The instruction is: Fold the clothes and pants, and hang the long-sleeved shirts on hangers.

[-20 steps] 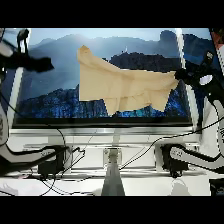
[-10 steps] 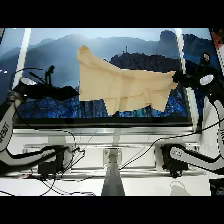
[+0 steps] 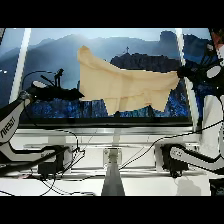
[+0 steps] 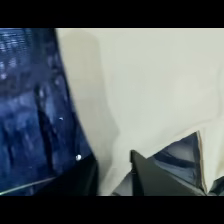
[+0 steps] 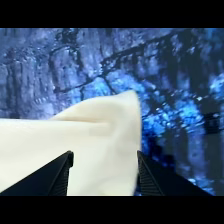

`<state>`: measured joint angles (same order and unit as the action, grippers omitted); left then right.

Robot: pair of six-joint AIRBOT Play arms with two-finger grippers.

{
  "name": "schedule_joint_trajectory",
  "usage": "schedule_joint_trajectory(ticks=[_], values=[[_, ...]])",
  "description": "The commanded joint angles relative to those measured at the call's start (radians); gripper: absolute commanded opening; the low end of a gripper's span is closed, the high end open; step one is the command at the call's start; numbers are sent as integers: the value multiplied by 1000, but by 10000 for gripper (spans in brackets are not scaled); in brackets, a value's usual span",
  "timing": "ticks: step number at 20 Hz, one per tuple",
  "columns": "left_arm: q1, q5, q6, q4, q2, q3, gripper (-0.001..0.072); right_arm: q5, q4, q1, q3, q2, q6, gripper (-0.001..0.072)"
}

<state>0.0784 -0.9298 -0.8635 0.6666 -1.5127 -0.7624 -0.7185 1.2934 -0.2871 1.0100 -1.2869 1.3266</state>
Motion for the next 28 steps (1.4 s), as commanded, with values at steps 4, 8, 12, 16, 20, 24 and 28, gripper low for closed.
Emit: schedule_joint_trajectory(ticks=[4,8,12,16,20,24,28], values=[[-3,3,5,5,-6,2,211,-229,169,-103,50,-11,42,407],[-3,3,19,5,-6,2,152,-343,71,-270,6,-33,7,408],[-3,3,19,3,-6,2,153,-392,-166,-287,-149,-63,-323,410],[-3,3,19,-28,-6,2,153,-316,-320,-259,-203,-127,-317,410],[-3,3,19,-32,-6,2,153,-366,-341,-184,-202,-237,-307,367],[-3,3,19,-32,-6,2,153,-397,-306,-142,-198,-239,-307,11],[-2,3,19,-32,-6,2,152,-439,-176,-142,-222,-142,-211,11]])
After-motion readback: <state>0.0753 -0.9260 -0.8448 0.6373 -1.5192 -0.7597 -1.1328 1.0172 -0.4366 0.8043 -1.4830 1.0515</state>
